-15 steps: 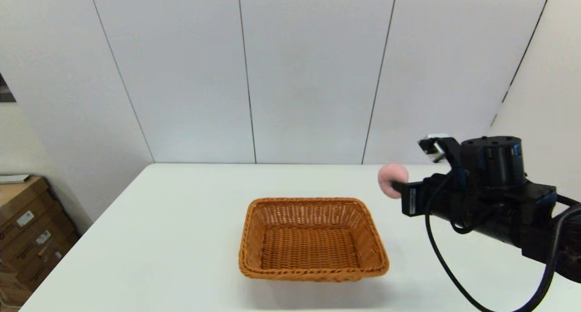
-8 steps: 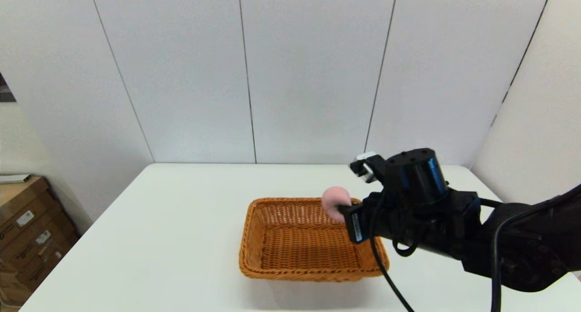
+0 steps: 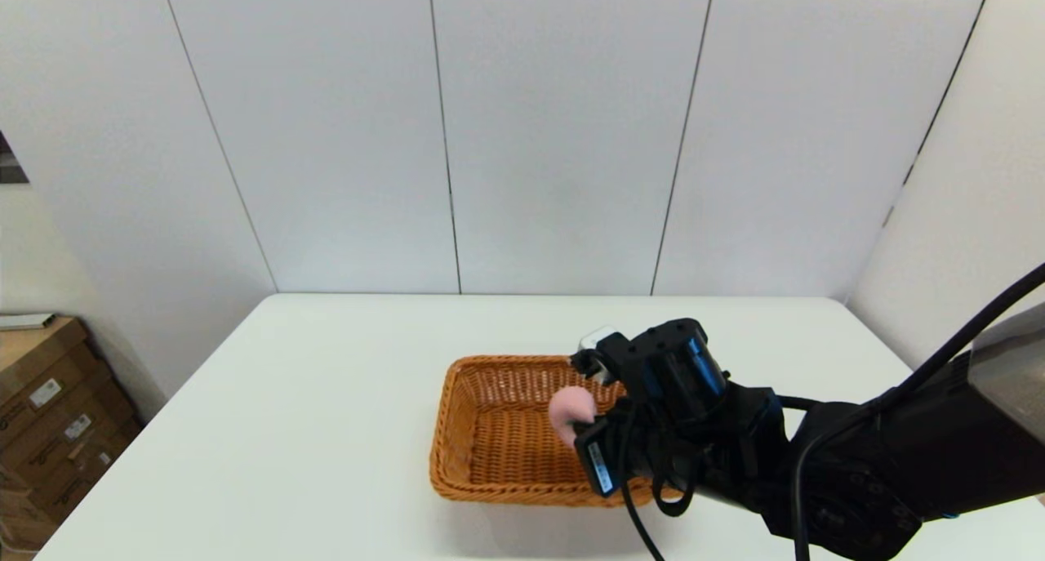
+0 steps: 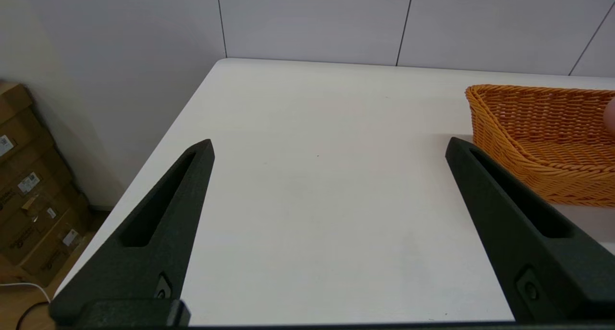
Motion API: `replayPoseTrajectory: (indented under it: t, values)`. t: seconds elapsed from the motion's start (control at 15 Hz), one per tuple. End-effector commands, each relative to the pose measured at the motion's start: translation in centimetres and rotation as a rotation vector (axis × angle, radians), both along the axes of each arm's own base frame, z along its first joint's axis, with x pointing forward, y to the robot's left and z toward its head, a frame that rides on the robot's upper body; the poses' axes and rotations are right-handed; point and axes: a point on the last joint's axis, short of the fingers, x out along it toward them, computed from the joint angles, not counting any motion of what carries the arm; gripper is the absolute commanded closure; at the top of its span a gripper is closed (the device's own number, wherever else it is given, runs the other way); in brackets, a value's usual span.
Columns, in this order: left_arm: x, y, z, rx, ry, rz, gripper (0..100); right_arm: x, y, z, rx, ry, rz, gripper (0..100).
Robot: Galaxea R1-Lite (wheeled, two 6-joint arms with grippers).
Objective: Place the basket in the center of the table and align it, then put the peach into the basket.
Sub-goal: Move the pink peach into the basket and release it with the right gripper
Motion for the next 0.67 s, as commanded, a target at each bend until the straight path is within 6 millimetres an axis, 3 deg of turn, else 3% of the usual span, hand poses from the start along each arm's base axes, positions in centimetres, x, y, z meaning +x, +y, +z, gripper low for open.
replayPoseTrajectory:
  t: [0.07, 0.27, 0.4, 0.53, 0.67]
  values:
    - [0.0, 0.0, 0.0, -0.003, 0.0, 0.001, 0, 0.0, 0.2, -0.3, 0.001, 0.003, 0.0, 0]
    - [0.0, 0.0, 0.0, -0.003, 0.0, 0.001, 0, 0.8, -0.4, -0.3, 0.007, 0.001, -0.034, 0]
    - [0.0, 0.0, 0.0, -0.003, 0.0, 0.001, 0, 2.6, -2.1, -0.1, 0.019, -0.008, -0.112, 0]
    - [0.0, 0.0, 0.0, -0.004, 0.0, 0.001, 0, 4.0, -5.2, 2.0, 0.053, -0.061, -0.209, 0]
    - [0.0, 0.0, 0.0, -0.004, 0.0, 0.002, 0, 4.0, -8.4, 5.7, 0.122, -0.153, -0.288, 0]
